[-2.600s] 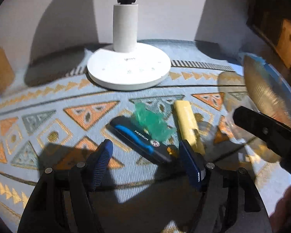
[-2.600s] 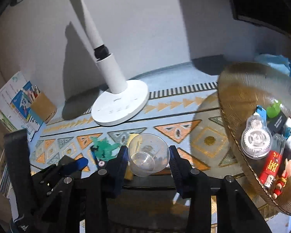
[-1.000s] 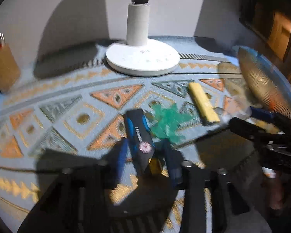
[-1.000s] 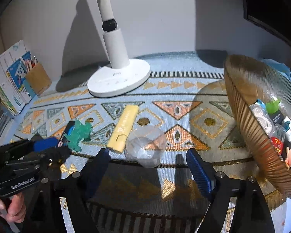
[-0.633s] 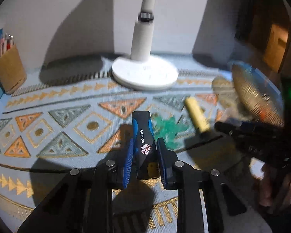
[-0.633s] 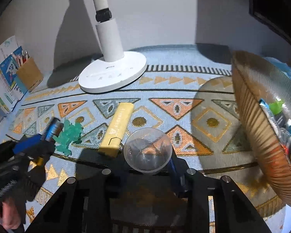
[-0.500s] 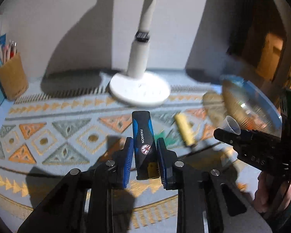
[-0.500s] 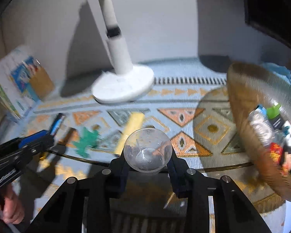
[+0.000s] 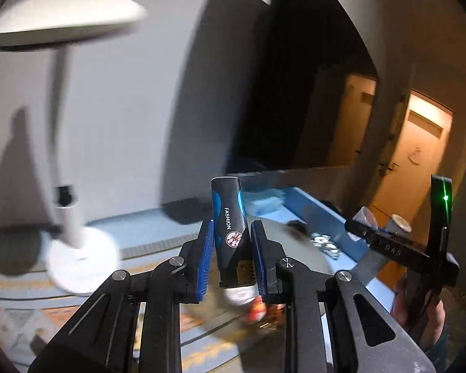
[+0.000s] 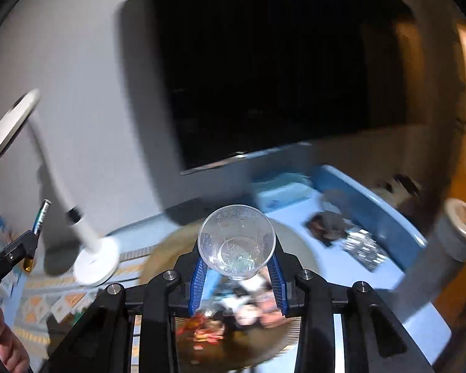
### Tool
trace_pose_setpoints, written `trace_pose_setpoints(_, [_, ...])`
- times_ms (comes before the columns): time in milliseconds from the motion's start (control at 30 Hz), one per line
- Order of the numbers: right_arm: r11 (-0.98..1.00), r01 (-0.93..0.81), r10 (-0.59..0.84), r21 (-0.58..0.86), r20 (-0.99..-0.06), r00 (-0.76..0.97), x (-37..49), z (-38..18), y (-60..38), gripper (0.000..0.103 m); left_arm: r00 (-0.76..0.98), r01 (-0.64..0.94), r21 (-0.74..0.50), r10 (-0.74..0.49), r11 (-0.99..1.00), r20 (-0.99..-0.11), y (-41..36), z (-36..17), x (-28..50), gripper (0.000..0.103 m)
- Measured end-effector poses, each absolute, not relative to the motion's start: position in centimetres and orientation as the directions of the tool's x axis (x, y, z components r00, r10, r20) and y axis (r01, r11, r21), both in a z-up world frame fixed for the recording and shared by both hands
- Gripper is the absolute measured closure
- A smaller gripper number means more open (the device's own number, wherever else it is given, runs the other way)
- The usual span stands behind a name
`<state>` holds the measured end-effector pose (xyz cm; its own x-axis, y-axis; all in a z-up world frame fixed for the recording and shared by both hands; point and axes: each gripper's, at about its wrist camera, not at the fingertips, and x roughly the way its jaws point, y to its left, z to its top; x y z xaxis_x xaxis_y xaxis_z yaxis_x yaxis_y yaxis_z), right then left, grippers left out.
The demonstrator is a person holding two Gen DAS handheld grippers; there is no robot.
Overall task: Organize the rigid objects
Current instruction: 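Carry both held objects over the glass bowl and open both grippers, then move both empty grippers back to the remaining items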
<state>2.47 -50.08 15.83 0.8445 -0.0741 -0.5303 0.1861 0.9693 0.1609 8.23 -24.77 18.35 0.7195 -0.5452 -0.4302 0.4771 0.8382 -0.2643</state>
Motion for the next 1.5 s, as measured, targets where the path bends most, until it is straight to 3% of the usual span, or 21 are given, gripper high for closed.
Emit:
trace_pose_setpoints(233, [0.948,0.238,-0.069,0.209,-0.597,0.799,3.4,13.3,-54.3,0.068,0.628,0.51,-0.31,-0.593,0.803,-0.504,-31.6,14.5,10.5,0.082])
trace_pose_setpoints(700, [0.945,0.274,-0.081,0.18,-0.683,0.726,5.9,9.3,-55.2,0.068,0.587,0.516,-0.297,-0.585,0.803,-0.56,-34.8,12.4,11.8,0.08])
trace_pose_setpoints(733, [0.944,0.279,-0.085,0.177,-0.687,0.722,6.0,9.1,-55.2,0.068,0.591,0.511,-0.299,-0.582,0.806,-0.559,-34.8,12.4,11.8,0.076])
trace_pose_setpoints(767, [0.943,0.282,-0.082,0.18,-0.692,0.717,6.3,8.9,-55.3,0.066,0.594,0.506,-0.296,-0.576,0.81,-0.562,-34.7,12.5,11.8,0.056])
trace_pose_setpoints(800, [0.942,0.281,-0.077,0.184,-0.696,0.714,6.4,8.8,-55.3,0.059,0.595,0.506,-0.295,-0.575,0.811,-0.561,-34.5,12.5,11.7,0.035])
trace_pose_setpoints(833, [0.94,0.282,-0.072,0.19,-0.7,0.711,6.5,8.7,-55.4,0.051,0.609,0.506,-0.298,-0.579,0.81,-0.542,-33.9,12.9,11.3,0.029])
trace_pose_setpoints(867, [0.937,0.29,-0.075,0.197,-0.694,0.716,6.3,8.8,-55.5,0.04,0.626,0.506,-0.293,-0.579,0.811,-0.523,-33.5,13.1,10.9,0.029])
trace_pose_setpoints(1033, [0.931,0.282,-0.064,0.232,-0.655,0.753,4.6,9.9,-55.5,0.039,0.644,0.506,-0.287,-0.578,0.813,-0.502,-31.0,14.8,9.6,0.029])
trace_pose_setpoints(1500, [0.963,0.144,0.02,0.229,-0.588,0.808,1.0,13.7,-48.4,0.038,0.811,0.387,-0.303,-0.478,0.871,-0.339,-17.0,20.8,2.7,0.028])
